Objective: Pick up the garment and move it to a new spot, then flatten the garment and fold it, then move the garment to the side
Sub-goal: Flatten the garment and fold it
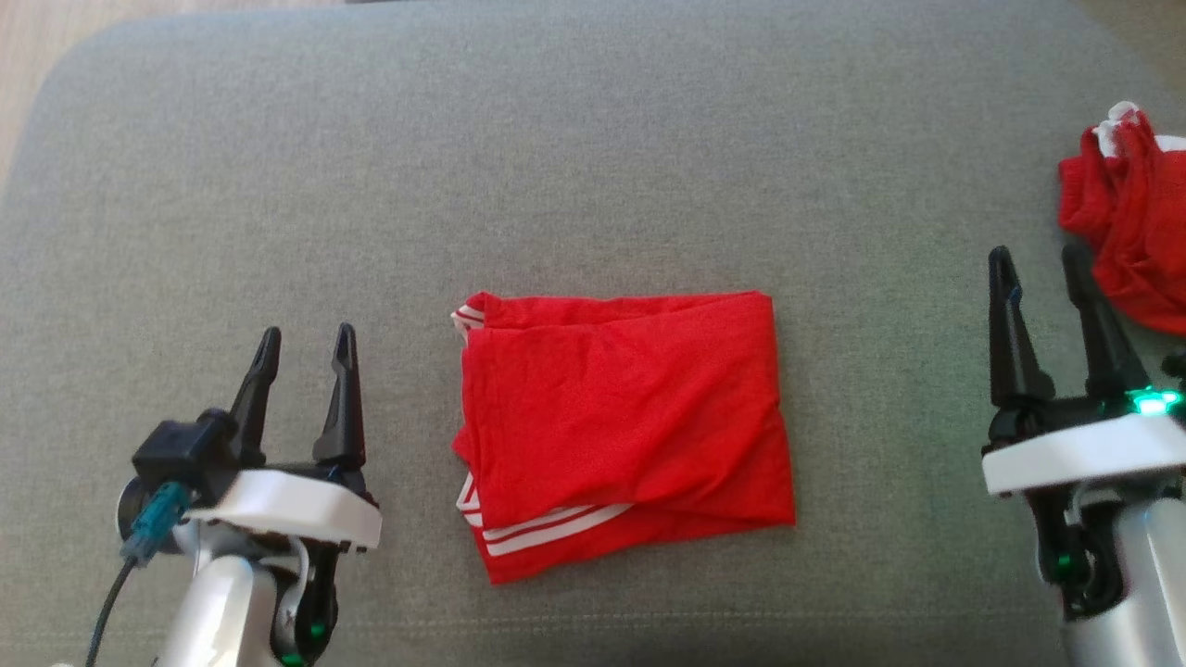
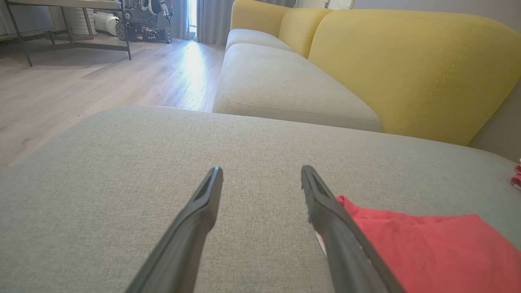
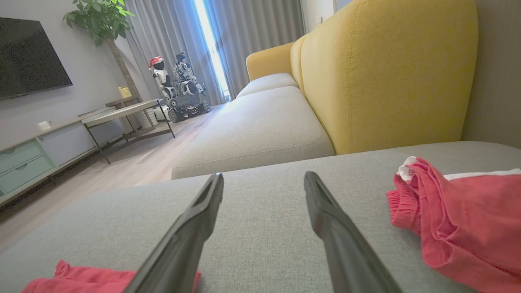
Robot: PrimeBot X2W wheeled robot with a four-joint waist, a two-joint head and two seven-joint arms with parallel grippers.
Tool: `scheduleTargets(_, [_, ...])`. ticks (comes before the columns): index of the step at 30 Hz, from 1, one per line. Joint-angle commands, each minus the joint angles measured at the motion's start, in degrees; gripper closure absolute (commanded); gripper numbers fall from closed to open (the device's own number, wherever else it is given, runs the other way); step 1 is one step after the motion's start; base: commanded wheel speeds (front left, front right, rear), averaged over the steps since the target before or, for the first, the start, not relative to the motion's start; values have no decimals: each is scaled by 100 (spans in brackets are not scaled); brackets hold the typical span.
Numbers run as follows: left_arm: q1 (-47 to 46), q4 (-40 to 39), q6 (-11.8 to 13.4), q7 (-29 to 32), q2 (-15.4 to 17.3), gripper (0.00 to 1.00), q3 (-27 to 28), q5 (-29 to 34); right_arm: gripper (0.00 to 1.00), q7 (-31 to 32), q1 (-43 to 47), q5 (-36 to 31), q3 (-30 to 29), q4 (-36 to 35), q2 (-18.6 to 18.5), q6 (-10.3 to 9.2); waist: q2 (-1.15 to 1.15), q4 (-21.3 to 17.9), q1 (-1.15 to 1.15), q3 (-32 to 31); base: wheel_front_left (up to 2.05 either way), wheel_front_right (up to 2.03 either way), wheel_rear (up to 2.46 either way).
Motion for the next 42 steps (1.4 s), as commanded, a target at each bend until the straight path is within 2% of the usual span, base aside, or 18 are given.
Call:
scheduleTargets(1, [-38, -204, 36, -2, 151, 0, 179, 38, 0, -76, 68, -174, 115, -274, -11, 21, 0, -15, 0, -73, 0, 0, 0])
scheduleTargets(10, [380, -257, 116, 131, 253, 0, 63, 122, 0, 99, 593, -856, 15, -397, 147, 21, 0, 12, 0, -555, 0, 0, 0])
scheduleTargets(24, [868, -306, 216, 306, 366, 0, -23, 128, 0, 407, 1071, -1108, 6, -602, 137, 21, 0, -6, 0, -1150, 0, 0, 0])
scheduleTargets(42, [823, -537, 285, 287, 500, 0, 20, 56, 0, 585, 1197, -1232, -59, -833, 243, 21, 0, 19, 0, -1164, 0, 0, 0])
